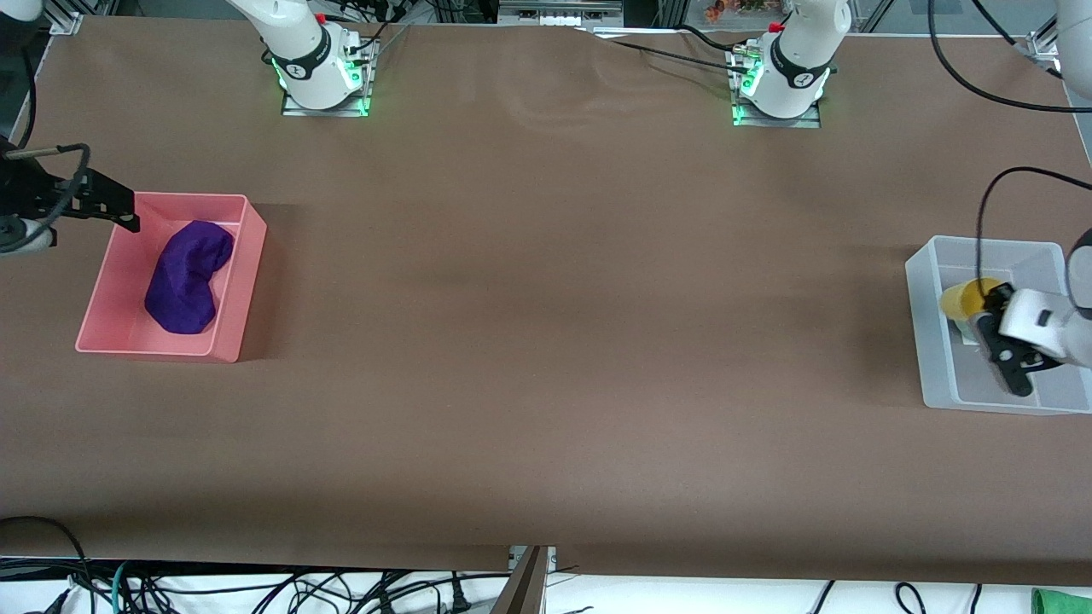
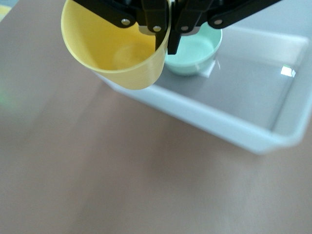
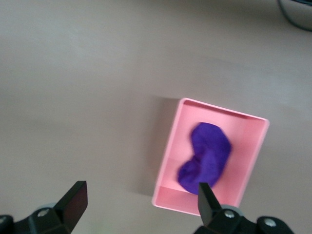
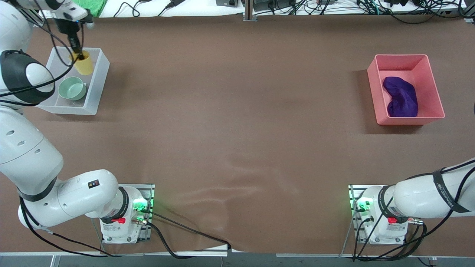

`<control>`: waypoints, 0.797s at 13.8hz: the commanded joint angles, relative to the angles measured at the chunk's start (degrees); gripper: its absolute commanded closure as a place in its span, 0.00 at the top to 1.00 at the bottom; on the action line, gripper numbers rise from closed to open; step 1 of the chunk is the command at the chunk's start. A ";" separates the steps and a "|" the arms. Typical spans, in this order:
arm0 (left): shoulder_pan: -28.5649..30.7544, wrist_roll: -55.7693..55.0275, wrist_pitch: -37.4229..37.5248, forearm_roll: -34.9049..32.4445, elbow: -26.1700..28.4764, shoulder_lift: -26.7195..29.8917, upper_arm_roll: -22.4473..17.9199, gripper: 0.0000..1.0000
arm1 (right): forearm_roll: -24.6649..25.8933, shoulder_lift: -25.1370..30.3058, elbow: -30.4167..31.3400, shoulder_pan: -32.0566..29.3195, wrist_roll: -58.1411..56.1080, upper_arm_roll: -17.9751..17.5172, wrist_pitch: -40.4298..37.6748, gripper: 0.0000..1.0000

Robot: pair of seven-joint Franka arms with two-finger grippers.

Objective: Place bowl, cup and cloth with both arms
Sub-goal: 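Carry the yellow cup into the clear bin and open the left gripper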

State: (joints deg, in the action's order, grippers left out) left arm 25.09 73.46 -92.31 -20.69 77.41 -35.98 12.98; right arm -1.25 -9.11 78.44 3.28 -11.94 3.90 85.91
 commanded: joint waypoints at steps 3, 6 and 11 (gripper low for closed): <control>7.15 11.69 -11.12 -3.22 5.71 -0.23 0.55 0.00 | -3.24 0.32 -0.31 -0.82 0.34 2.34 -2.32 1.00; 10.23 12.76 -17.19 -4.36 10.21 0.38 0.55 0.99 | -2.45 0.05 -0.31 -0.56 1.21 2.16 -2.32 1.00; 9.97 14.45 -9.23 -2.70 8.72 4.41 6.86 1.00 | -1.65 -0.91 -0.39 -0.12 3.06 2.25 -2.67 1.00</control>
State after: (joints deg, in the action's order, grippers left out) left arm 35.01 88.09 -105.91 -23.50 85.81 -35.18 16.07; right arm -3.46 -9.51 78.59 3.04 -9.64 6.28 84.22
